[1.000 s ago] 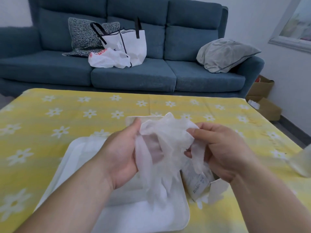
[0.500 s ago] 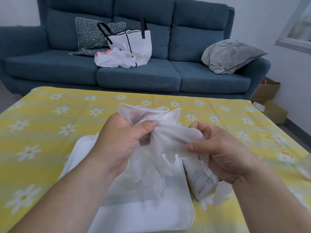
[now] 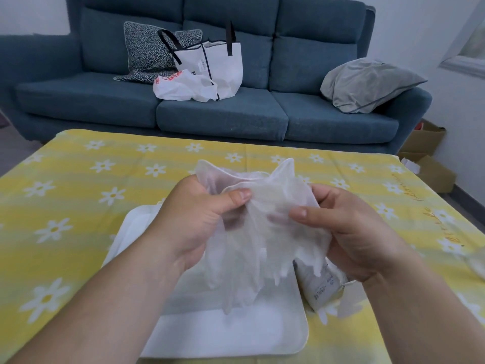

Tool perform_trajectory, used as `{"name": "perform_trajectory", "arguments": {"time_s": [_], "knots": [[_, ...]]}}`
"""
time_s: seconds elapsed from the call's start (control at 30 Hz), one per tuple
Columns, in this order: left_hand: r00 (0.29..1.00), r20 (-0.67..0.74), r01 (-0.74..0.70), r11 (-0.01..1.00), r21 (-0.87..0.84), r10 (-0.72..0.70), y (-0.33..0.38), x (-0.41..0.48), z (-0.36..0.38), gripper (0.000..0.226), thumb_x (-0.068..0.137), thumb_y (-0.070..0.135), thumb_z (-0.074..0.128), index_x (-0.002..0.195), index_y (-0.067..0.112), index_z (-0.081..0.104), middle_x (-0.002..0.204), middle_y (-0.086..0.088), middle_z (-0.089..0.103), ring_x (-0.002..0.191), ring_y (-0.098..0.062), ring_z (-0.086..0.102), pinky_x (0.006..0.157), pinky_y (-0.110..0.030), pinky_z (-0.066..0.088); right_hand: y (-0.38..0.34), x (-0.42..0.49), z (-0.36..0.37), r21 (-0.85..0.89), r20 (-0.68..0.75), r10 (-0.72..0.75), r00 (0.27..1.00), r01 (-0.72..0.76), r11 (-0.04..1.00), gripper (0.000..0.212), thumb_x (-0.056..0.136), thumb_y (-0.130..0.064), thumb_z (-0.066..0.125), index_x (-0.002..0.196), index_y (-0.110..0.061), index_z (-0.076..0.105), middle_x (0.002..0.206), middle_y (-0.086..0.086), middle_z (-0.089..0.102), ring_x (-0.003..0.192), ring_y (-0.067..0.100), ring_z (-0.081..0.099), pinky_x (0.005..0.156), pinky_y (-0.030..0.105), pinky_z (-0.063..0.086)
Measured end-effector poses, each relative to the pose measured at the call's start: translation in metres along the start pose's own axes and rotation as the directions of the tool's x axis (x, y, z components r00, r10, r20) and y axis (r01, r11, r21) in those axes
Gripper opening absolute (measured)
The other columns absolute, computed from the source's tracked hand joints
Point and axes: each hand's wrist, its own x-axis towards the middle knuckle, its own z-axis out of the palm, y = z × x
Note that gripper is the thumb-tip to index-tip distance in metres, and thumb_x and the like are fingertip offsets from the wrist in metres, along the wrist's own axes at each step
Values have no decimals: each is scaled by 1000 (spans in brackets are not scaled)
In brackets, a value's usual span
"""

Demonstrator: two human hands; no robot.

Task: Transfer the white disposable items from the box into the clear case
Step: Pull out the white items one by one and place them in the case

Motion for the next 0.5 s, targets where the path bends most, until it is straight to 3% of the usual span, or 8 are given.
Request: {"name": "perform_trajectory", "arguments": {"time_s": [0.13, 0.23, 0.33, 0.4, 0.5], "knots": [[998, -7, 59, 998, -3, -59, -2, 0, 2, 23, 88, 0, 66, 110, -3, 71, 106, -27, 73, 97, -45, 71, 80, -49, 58, 1, -2, 5, -13, -20, 62, 998, -63, 998, 28, 79, -18, 73, 100, 1, 76, 101, 26, 73, 86, 35, 72, 76, 39, 60], [992, 13, 125, 992, -27, -125, 0, -3, 5, 24, 90, 12, 65, 109, -2, 71, 104, -24, 74, 90, -38, 73, 79, -47, 59, 5, 2, 7, -64, -80, 105, 991, -110, 992, 31, 76, -17, 75, 100, 2, 76, 101, 25, 74, 85, 33, 72, 76, 40, 58], [980, 19, 197, 975, -104, -196, 0, -2, 3, 23, 94, 22, 62, 99, 4, 75, 96, -18, 77, 82, -32, 76, 75, -45, 61, 1, 0, 7, 8, -105, 88, 991, -88, 996, 33, 76, -10, 72, 101, 10, 70, 96, 28, 72, 77, 34, 71, 67, 39, 62], [972, 10, 235, 959, -157, -237, -2, 2, 1, 26, 99, 25, 57, 98, 6, 75, 93, -17, 78, 80, -32, 76, 74, -45, 63, -5, -4, 7, 46, -57, 54, 997, -51, 998, 30, 77, -5, 73, 102, 11, 68, 93, 28, 71, 74, 33, 71, 63, 38, 62], [962, 32, 272, 935, -227, -272, -8, 6, -3, 27, 101, 19, 52, 104, 1, 72, 90, -18, 77, 73, -34, 75, 59, -41, 61, -11, -11, 11, 118, 62, -23, 998, 16, 993, 21, 75, -7, 68, 93, 3, 72, 83, 22, 72, 68, 28, 72, 59, 35, 60]]}}
